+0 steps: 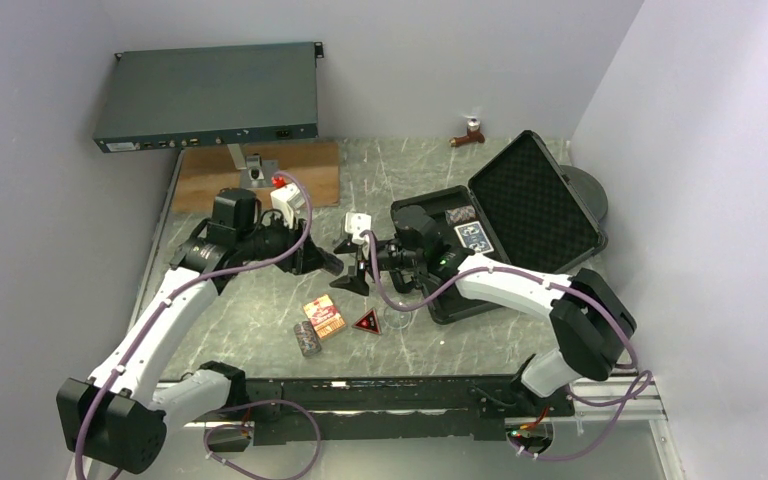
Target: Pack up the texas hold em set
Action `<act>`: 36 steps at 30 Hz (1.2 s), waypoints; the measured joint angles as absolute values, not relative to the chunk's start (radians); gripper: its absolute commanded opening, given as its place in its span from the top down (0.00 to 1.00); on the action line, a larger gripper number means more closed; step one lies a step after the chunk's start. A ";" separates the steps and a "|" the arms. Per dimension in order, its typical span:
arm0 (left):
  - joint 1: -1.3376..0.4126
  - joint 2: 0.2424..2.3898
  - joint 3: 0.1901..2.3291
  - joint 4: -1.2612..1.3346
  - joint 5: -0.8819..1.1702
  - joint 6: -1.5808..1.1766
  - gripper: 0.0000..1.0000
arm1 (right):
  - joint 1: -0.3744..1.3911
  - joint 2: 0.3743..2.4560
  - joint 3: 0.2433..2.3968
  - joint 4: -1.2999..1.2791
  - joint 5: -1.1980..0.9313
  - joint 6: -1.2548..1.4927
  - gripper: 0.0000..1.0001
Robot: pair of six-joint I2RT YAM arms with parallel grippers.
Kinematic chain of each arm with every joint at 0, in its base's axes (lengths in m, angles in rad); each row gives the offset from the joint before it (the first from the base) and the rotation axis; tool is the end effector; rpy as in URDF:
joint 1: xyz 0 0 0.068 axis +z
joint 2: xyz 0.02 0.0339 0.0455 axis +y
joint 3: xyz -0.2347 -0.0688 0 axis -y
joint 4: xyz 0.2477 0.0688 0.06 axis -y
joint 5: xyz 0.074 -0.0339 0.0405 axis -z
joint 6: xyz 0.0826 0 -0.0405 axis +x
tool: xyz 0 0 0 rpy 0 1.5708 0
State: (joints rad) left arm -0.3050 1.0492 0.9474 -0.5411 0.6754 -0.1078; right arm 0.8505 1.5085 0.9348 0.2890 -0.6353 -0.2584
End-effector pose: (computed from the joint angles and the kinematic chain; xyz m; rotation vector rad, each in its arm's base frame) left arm 0.2386 -0.1293 0.2685 0.5966 2.1346 -0.9741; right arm 0.2144 0.3186 0.2242 -1.3698 1.3411 0.9923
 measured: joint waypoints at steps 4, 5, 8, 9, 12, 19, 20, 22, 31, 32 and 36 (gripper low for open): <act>-0.309 1.048 0.946 -0.542 0.674 -0.105 1.00 | 0.862 1.521 0.938 0.309 -0.620 -0.258 0.29; -0.310 1.048 0.946 -0.542 0.674 -0.105 1.00 | 0.864 1.524 0.939 0.313 -0.615 -0.258 0.30; -0.313 1.044 0.946 -0.543 0.674 -0.105 1.00 | 0.868 1.531 0.943 0.333 -0.605 -0.258 0.31; -0.313 1.043 0.946 -0.543 0.673 -0.105 1.00 | 0.869 1.533 0.944 0.343 -0.602 -0.258 0.32; -0.314 1.037 0.946 -0.543 0.672 -0.105 1.00 | 0.870 1.537 0.947 0.357 -0.599 -0.256 0.34; -0.314 1.035 0.938 -0.540 0.675 -0.105 1.00 | 0.871 1.552 0.954 0.378 -0.591 -0.255 0.36; -0.314 1.034 0.936 -0.540 0.675 -0.105 1.00 | 0.872 1.552 0.954 0.379 -0.591 -0.255 0.36; -0.314 1.035 0.936 -0.542 0.675 -0.105 1.00 | 0.872 1.552 0.954 0.382 -0.588 -0.255 0.36; -0.314 1.030 0.936 -0.535 0.692 -0.105 1.00 | 0.872 1.552 0.954 0.383 -0.580 -0.263 0.33; -0.314 1.029 0.936 -0.534 0.695 -0.105 1.00 | 0.872 1.552 0.954 0.383 -0.580 -0.263 0.33; -0.314 1.026 0.935 -0.535 0.698 -0.105 1.00 | 0.872 1.552 0.954 0.383 -0.572 -0.263 0.33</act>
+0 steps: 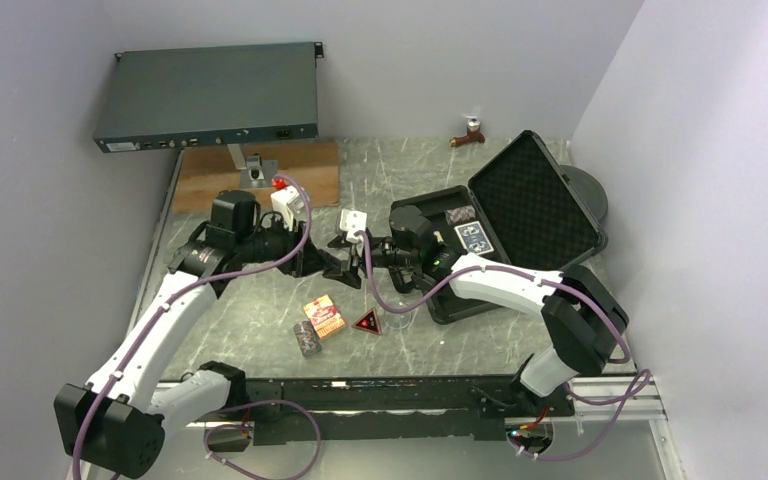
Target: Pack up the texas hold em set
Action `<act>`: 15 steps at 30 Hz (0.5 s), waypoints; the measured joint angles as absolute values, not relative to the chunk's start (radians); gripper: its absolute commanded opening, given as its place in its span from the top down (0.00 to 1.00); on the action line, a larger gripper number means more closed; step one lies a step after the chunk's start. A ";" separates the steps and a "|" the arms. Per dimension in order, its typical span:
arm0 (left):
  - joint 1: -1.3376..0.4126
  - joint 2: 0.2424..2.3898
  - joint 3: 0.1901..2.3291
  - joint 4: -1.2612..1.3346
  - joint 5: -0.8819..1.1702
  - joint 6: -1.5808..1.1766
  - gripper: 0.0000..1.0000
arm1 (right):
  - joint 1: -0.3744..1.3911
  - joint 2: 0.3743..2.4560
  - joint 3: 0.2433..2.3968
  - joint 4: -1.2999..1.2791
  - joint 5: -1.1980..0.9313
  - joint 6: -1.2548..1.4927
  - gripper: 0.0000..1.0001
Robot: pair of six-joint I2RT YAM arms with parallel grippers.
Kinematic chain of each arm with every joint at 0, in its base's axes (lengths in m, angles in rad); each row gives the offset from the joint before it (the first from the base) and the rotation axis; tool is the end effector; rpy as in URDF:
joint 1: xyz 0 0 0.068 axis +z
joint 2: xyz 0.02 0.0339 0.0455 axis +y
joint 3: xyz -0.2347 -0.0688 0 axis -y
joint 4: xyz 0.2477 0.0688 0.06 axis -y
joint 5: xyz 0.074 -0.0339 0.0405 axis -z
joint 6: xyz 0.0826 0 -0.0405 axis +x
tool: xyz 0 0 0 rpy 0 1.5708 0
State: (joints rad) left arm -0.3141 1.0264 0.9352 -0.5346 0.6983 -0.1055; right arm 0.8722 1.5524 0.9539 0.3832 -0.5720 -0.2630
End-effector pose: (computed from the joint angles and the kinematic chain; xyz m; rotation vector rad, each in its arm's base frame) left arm 0.2326 -0.1314 0.2711 0.6253 2.1087 -1.0001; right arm 0.2193 0.3307 0.2275 -1.3278 1.2895 0.9401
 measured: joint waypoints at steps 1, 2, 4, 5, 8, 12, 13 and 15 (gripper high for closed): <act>-0.314 1.025 0.935 -0.534 0.698 -0.105 1.00 | 0.872 1.552 0.954 0.383 -0.568 -0.263 0.33; -0.314 1.025 0.935 -0.533 0.698 -0.105 1.00 | 0.872 1.552 0.954 0.383 -0.566 -0.263 0.33; -0.314 1.024 0.935 -0.532 0.699 -0.105 1.00 | 0.873 1.552 0.954 0.383 -0.559 -0.263 0.34; -0.314 1.024 0.935 -0.530 0.700 -0.105 1.00 | 0.873 1.552 0.953 0.383 -0.557 -0.263 0.34; -0.314 1.023 0.935 -0.524 0.702 -0.105 1.00 | 0.873 1.552 0.954 0.383 -0.556 -0.263 0.48; -0.314 1.023 0.935 -0.509 0.699 -0.105 1.00 | 0.881 1.552 0.953 0.379 -0.558 -0.269 0.75; -0.314 1.021 0.934 -0.510 0.698 -0.105 1.00 | 0.881 1.552 0.953 0.376 -0.560 -0.268 0.80; -0.314 1.019 0.931 -0.509 0.695 -0.105 0.96 | 0.881 1.552 0.954 0.373 -0.563 -0.274 0.88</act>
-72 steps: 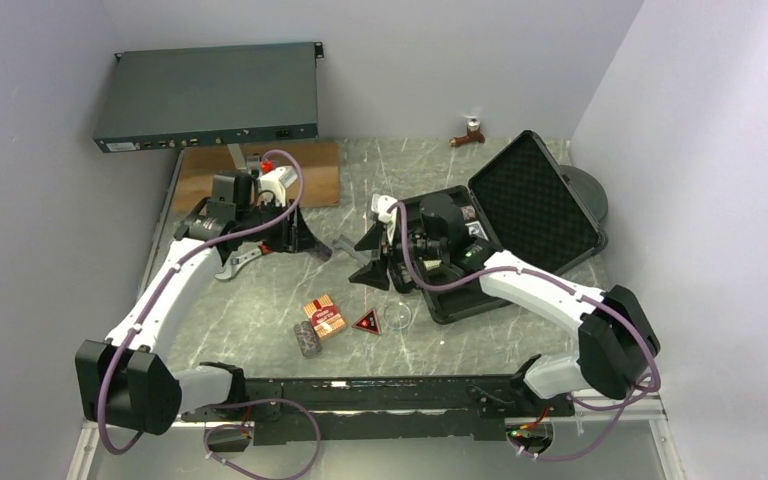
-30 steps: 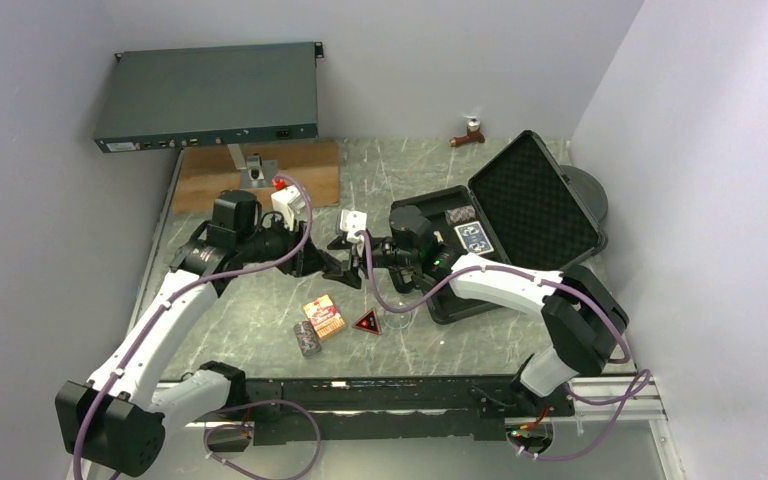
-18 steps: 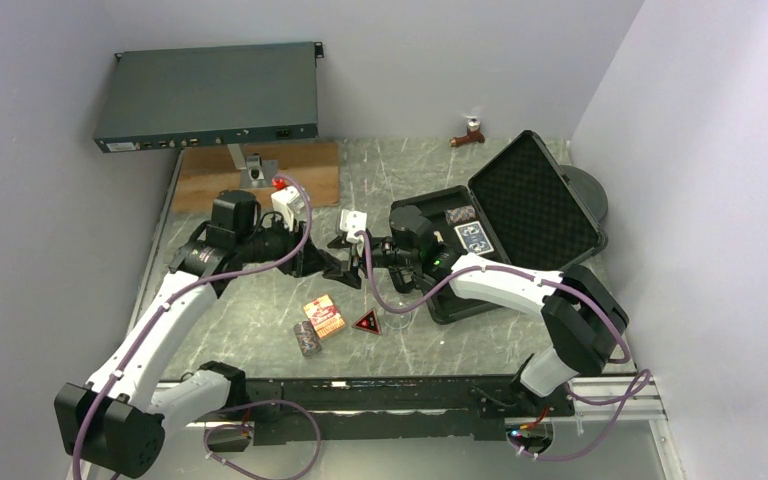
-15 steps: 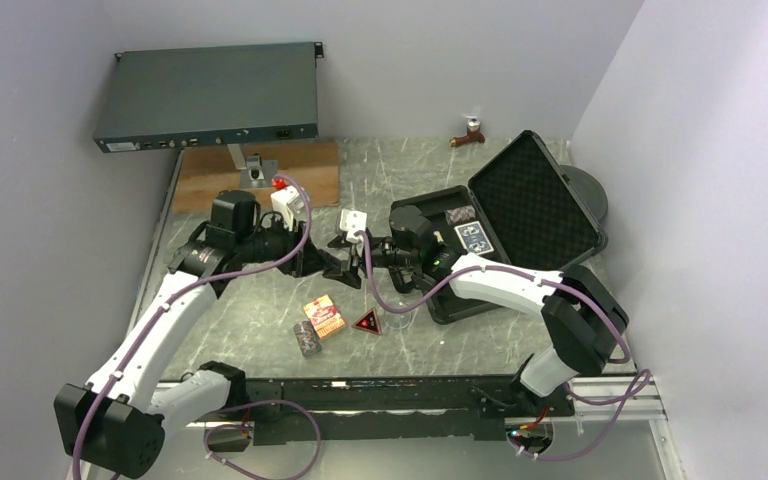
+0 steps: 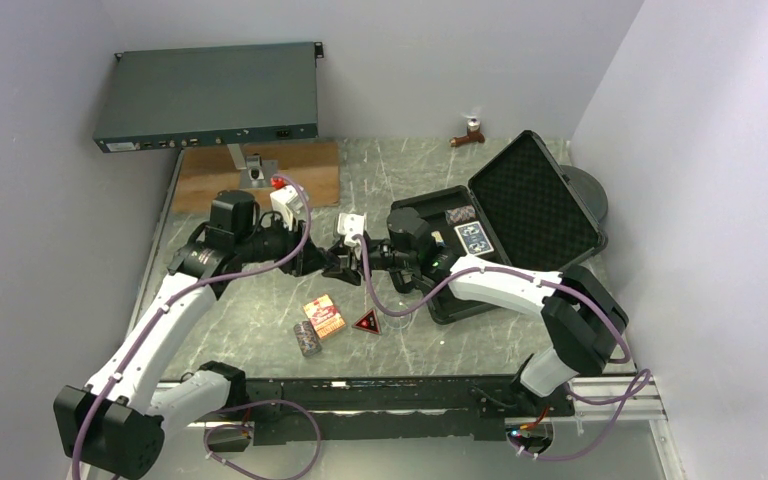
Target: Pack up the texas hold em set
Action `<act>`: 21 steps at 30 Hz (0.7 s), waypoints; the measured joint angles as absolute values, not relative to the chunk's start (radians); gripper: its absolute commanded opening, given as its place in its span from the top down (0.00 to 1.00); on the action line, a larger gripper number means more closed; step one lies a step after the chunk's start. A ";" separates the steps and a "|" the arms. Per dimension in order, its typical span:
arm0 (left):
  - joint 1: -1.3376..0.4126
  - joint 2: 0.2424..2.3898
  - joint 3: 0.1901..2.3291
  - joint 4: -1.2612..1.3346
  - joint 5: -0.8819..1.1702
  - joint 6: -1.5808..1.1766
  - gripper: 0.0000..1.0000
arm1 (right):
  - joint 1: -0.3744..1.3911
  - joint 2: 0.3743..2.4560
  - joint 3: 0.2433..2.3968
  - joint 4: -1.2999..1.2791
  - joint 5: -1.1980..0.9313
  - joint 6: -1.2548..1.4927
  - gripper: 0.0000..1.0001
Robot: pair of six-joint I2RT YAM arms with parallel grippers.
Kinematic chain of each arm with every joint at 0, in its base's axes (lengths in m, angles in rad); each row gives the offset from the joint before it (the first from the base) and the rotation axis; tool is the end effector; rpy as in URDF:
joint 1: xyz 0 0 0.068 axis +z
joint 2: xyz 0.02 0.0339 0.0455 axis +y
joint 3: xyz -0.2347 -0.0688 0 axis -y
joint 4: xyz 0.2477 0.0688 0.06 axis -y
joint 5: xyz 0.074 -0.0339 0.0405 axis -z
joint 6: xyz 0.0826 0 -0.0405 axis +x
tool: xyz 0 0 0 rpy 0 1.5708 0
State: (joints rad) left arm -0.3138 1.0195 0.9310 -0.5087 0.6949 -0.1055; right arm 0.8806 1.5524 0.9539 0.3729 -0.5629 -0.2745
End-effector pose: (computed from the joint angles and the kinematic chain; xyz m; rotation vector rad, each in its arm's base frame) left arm 0.2336 -0.1314 0.2740 0.6288 2.0805 -0.9912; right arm 0.2171 0.3322 0.2260 -1.3391 1.2904 0.9308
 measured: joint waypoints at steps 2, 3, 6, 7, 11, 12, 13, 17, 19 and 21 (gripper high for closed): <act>-0.314 1.016 0.928 -0.509 0.692 -0.106 0.87 | 0.881 1.552 0.954 0.369 -0.566 -0.278 0.90; -0.314 1.015 0.927 -0.509 0.688 -0.107 0.82 | 0.881 1.552 0.954 0.367 -0.568 -0.279 0.91; -0.318 1.008 0.923 -0.509 0.674 -0.111 0.49 | 0.881 1.552 0.954 0.362 -0.570 -0.283 0.95; -0.320 1.004 0.921 -0.509 0.667 -0.113 0.33 | 0.881 1.552 0.954 0.361 -0.570 -0.286 0.95; -0.321 0.966 0.916 -0.499 0.609 -0.119 0.05 | 0.881 1.549 0.954 0.320 -0.564 -0.288 1.00; -0.319 0.955 0.916 -0.495 0.598 -0.112 0.02 | 0.880 1.549 0.954 0.305 -0.558 -0.289 1.00; -0.318 0.937 0.914 -0.489 0.577 -0.113 0.01 | 0.880 1.549 0.954 0.289 -0.553 -0.289 1.00; -0.318 0.881 0.909 -0.470 0.517 -0.116 0.00 | 0.878 1.544 0.954 0.242 -0.516 -0.280 1.00; -0.317 0.844 0.904 -0.464 0.463 -0.116 0.00 | 0.875 1.536 0.954 0.223 -0.494 -0.269 1.00; -0.315 0.822 0.899 -0.458 0.417 -0.117 0.00 | 0.871 1.528 0.954 0.215 -0.474 -0.261 1.00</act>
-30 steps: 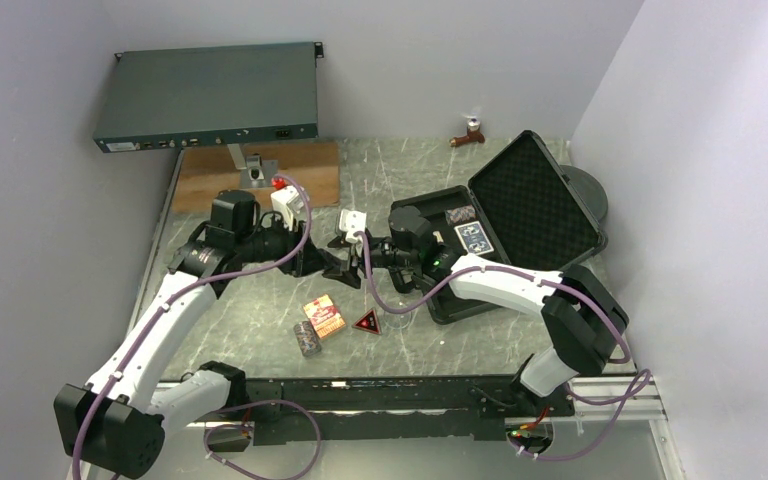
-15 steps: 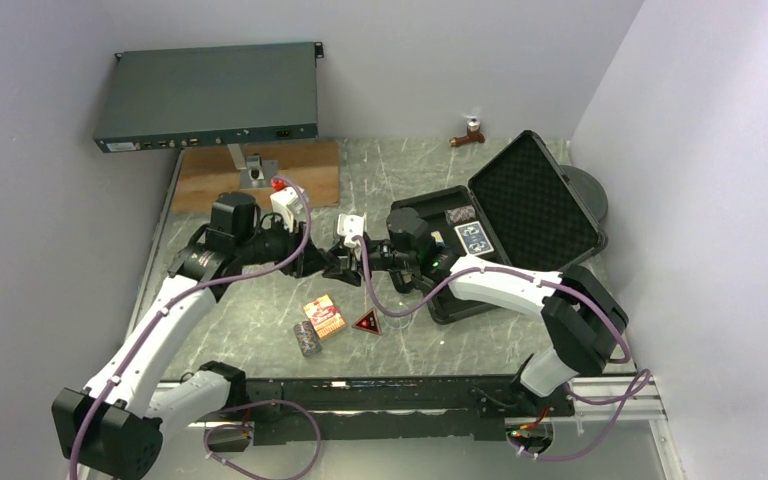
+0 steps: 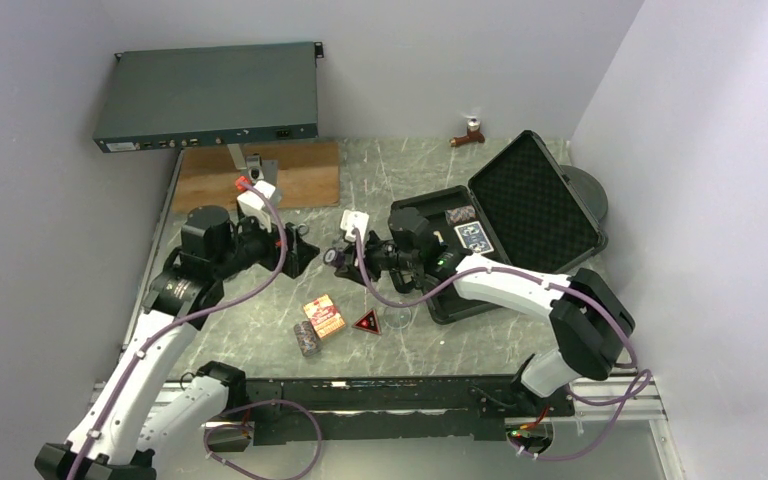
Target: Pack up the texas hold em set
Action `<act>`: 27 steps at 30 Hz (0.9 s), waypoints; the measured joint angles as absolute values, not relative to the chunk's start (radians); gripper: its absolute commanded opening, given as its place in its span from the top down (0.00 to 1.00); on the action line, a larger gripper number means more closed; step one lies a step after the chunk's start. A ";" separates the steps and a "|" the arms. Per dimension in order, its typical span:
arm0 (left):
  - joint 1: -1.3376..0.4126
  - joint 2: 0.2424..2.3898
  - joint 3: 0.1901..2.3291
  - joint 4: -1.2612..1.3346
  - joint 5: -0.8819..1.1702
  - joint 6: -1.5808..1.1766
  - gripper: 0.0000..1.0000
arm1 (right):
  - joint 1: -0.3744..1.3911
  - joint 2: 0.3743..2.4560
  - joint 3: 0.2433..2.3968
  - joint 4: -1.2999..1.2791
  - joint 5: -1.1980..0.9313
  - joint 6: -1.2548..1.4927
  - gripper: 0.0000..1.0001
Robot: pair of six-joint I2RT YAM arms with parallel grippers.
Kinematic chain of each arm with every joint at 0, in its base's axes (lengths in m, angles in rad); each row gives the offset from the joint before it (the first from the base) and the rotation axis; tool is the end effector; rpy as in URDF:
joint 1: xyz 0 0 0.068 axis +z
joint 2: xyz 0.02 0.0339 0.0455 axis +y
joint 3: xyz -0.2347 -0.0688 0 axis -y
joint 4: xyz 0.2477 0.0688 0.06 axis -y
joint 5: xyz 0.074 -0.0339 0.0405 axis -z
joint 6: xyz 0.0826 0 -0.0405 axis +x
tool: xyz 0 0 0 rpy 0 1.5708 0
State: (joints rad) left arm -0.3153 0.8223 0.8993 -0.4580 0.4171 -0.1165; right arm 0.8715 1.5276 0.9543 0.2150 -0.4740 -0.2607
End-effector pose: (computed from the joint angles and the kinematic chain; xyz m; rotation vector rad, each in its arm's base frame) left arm 0.2191 -0.1067 0.3087 0.4739 1.9230 -0.6895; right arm 0.2213 0.3217 0.2123 -1.3265 1.4762 0.8590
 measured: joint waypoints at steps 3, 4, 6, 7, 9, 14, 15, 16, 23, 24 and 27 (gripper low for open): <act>-0.313 0.785 0.883 -0.450 0.348 -0.117 0.01 | 0.860 1.506 0.954 0.199 -0.420 -0.229 1.00; -0.313 0.773 0.876 -0.447 0.329 -0.117 0.01 | 0.853 1.499 0.955 0.190 -0.392 -0.211 1.00; -0.312 0.751 0.866 -0.444 0.293 -0.117 0.01 | 0.840 1.492 0.965 0.158 -0.338 -0.167 1.00; -0.312 0.744 0.863 -0.442 0.279 -0.117 0.02 | 0.828 1.493 0.983 0.125 -0.301 -0.127 1.00; -0.312 0.740 0.863 -0.434 0.259 -0.117 0.03 | 0.806 1.502 1.026 0.064 -0.253 -0.063 1.00; -0.312 0.749 0.863 -0.430 0.232 -0.117 0.04 | 0.728 1.546 1.168 -0.067 -0.142 0.159 1.00; -0.312 0.751 0.863 -0.431 0.229 -0.117 0.04 | 0.710 1.549 1.180 -0.082 -0.125 0.205 1.00; -0.312 0.751 0.863 -0.431 0.226 -0.117 0.05 | 0.694 1.552 1.188 -0.096 -0.110 0.247 1.00; -0.312 0.749 0.863 -0.431 0.182 -0.121 0.07 | 0.638 1.639 1.291 -0.313 0.144 0.552 1.00; -0.312 0.749 0.863 -0.431 0.175 -0.121 0.07 | 0.638 1.653 1.307 -0.341 0.180 0.593 1.00; -0.311 0.743 0.863 -0.431 0.157 -0.121 0.06 | 0.639 1.699 1.365 -0.448 0.306 0.765 1.00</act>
State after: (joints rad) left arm -0.3115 0.7425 0.8631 -0.4309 0.1570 -0.1215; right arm 0.6392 1.6985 1.3647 -0.4484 0.3058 0.7647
